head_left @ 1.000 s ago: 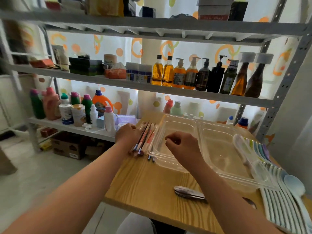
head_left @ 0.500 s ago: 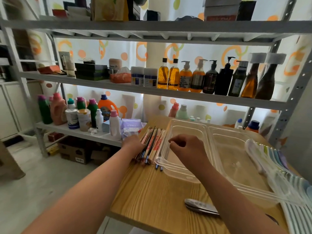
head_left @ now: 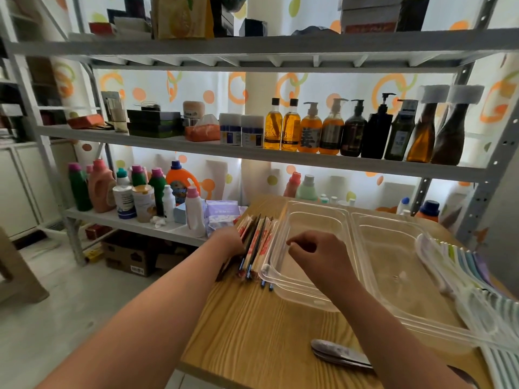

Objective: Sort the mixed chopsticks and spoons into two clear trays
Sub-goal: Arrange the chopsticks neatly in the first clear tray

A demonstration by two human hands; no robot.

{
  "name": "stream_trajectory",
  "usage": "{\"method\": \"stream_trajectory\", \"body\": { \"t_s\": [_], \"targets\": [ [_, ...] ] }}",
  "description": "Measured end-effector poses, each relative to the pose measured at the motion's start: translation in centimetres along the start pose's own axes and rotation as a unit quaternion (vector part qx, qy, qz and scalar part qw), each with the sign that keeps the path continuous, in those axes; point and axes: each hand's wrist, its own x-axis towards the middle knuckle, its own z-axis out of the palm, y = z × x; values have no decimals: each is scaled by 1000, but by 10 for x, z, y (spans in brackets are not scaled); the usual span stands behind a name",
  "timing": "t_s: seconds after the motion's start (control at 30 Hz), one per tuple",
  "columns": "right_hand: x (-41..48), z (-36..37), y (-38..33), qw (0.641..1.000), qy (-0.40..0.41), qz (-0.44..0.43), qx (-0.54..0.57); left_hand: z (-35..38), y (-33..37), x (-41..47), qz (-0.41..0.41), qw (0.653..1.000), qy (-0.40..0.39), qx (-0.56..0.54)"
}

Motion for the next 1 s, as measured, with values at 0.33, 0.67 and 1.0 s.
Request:
{"method": "stream_trajectory", "body": {
  "t_s": [0.33,0.67,1.0],
  "targets": [
    [1,-1,3,1000,-1,9,6,5,-3,1,-9,1000,19,15],
    [4,1,-5,1000,-8,12,10,-1,-12,-6,-23,994,39,-95],
    [24,9,-6,968,17,159,196,-31,25,-31,91,960,5,-264]
  ]
}}
